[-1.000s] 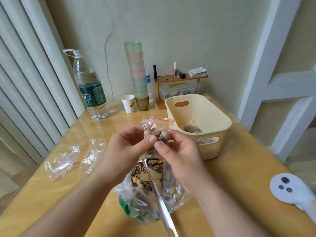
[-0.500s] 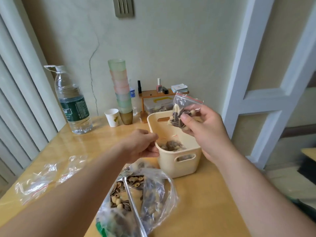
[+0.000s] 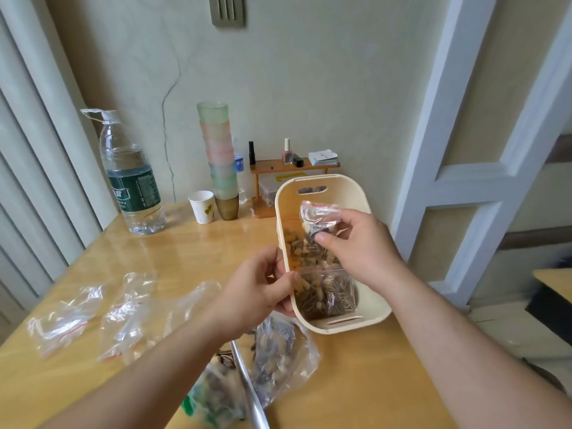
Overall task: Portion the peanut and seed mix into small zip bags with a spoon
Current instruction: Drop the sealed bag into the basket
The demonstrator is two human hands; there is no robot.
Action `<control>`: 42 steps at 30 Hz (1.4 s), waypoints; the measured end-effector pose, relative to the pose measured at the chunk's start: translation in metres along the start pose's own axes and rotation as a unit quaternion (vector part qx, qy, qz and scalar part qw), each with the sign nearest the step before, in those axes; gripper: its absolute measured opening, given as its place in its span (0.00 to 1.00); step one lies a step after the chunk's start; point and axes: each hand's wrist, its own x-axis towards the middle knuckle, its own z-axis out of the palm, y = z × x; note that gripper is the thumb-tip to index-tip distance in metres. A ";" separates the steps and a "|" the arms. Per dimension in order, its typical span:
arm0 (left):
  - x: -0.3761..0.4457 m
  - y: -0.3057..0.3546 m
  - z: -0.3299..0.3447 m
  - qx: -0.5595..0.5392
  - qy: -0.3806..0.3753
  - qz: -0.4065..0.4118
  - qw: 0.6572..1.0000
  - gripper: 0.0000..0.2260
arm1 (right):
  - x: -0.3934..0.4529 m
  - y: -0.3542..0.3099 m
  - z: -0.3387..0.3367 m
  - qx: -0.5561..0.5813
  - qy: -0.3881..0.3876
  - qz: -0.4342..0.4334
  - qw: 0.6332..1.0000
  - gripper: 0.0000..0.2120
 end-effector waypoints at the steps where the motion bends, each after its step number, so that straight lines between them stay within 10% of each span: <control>1: -0.002 0.000 0.002 0.002 -0.001 0.007 1.000 0.09 | -0.002 0.001 0.004 -0.023 -0.005 0.006 1.000 0.14; 10: -0.014 -0.012 0.005 0.039 0.014 0.035 0.999 0.12 | -0.006 0.001 0.037 -0.137 -0.058 0.034 0.988 0.27; 17: -0.017 -0.010 0.002 0.048 0.018 0.035 0.998 0.11 | -0.012 0.005 0.051 -0.161 -0.046 -0.032 0.985 0.06; 42: -0.013 -0.006 0.002 0.019 0.062 -0.005 0.998 0.09 | -0.025 -0.011 0.038 -0.163 -0.083 -0.080 0.980 0.09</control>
